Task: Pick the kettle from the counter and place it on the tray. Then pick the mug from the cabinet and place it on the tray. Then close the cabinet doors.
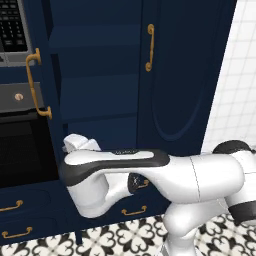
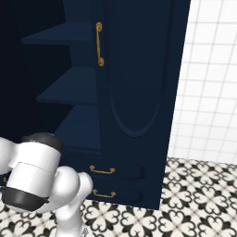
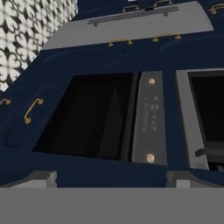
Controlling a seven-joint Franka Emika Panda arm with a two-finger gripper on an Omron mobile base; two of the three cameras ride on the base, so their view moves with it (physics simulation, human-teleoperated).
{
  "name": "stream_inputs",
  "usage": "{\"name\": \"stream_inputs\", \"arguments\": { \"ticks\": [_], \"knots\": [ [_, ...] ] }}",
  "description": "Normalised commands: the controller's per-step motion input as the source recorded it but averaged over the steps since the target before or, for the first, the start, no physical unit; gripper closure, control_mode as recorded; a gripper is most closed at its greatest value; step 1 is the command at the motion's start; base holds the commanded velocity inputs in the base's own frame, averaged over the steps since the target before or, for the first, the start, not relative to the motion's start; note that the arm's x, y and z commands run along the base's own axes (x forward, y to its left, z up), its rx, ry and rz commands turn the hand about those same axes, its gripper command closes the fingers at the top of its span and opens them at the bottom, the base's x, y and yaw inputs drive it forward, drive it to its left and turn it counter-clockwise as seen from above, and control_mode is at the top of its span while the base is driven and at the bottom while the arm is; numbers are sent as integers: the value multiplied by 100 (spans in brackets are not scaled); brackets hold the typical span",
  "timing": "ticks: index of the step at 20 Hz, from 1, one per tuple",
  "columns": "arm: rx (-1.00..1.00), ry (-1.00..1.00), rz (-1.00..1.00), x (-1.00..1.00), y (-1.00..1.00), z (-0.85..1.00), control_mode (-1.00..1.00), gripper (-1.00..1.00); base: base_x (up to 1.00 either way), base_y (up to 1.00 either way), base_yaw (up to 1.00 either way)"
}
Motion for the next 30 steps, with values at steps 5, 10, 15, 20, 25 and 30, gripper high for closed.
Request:
{"name": "stream_inputs", "arguments": {
  "ticks": [5,10,15,20,25,30],
  "knots": [
    [0,0,-17,-48,48,24,-100,-100,0,0,0],
    [-3,0,-13,-9,74,13,-100,-100,0,0,0],
    [-7,-1,-20,6,69,1,-100,-100,0,0,0],
    [-3,-9,-28,6,60,1,-100,-100,0,0,0],
    [-1,-8,-43,1,52,10,-100,-100,0,0,0],
    [0,-6,-43,0,45,9,-100,-100,0,0,0]
  ]
}}
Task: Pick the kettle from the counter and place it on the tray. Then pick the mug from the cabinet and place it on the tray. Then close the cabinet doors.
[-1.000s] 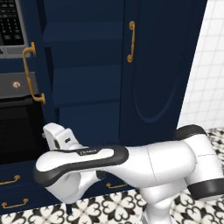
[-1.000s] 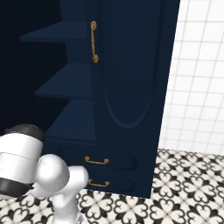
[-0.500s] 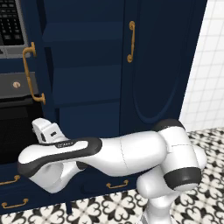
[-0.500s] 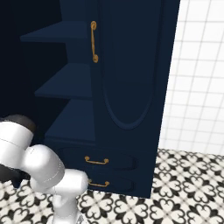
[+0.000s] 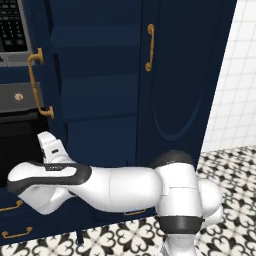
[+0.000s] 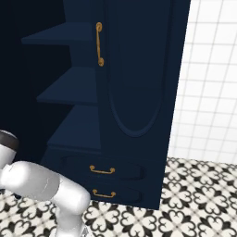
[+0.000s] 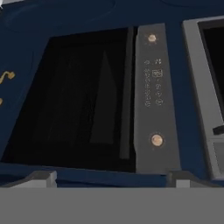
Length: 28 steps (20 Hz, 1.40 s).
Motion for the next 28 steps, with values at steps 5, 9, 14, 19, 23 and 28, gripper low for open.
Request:
{"name": "stream_inputs", "arguments": {
  "ticks": [5,9,14,19,23,28],
  "knots": [
    [0,-5,-40,-1,38,11,-100,-100,0,0,0],
    [-6,0,-50,-11,-1,22,-100,-100,0,0,0],
    [-4,0,-53,-27,-6,38,-100,-100,0,0,0],
    [-6,0,-55,-23,-17,47,-100,-100,0,0,0],
    [-8,0,-57,-19,-21,51,-100,-100,0,0,0],
    [-12,-1,-57,-11,-21,50,-100,-100,0,0,0]
  ]
}}
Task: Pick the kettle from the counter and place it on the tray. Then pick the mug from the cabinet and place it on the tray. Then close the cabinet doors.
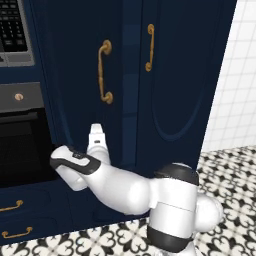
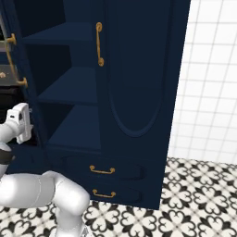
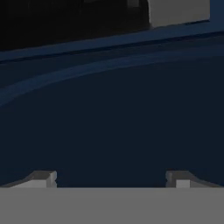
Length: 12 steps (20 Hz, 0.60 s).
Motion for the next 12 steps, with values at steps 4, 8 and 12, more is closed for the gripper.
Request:
{"name": "stream_inputs", "arguments": {
  "ticks": [4,8,12],
  "knots": [
    [-16,-2,-58,-1,-19,51,-100,-100,0,0,0],
    [-18,-5,-57,1,-18,52,-100,-100,0,0,0],
    [-18,-11,-48,19,-12,50,-100,-100,0,0,0]
  ]
}}
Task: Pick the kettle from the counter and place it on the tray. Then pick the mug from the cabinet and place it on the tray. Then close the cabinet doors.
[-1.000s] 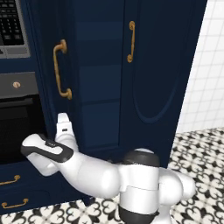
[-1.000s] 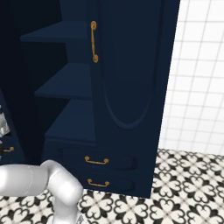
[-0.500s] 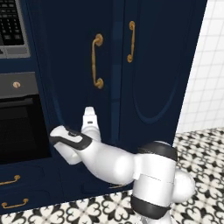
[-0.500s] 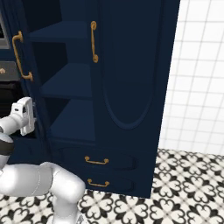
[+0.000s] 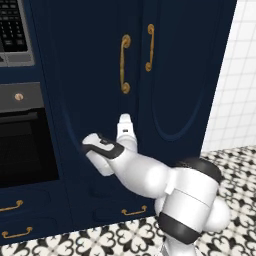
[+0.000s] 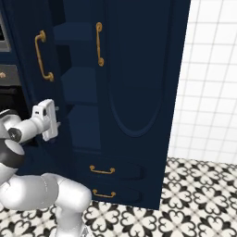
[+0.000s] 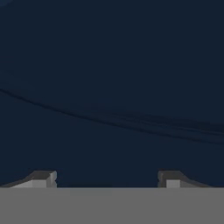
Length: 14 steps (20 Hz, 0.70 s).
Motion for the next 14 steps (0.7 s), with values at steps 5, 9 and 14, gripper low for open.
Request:
{"name": "stream_inputs", "arguments": {
  "ticks": [5,9,14],
  "knots": [
    [-10,-19,-26,50,0,43,-100,-100,0,0,0],
    [-5,-9,-12,70,10,22,-100,-100,0,0,0],
    [-2,-1,-4,71,24,16,-100,-100,0,0,0]
  ]
}}
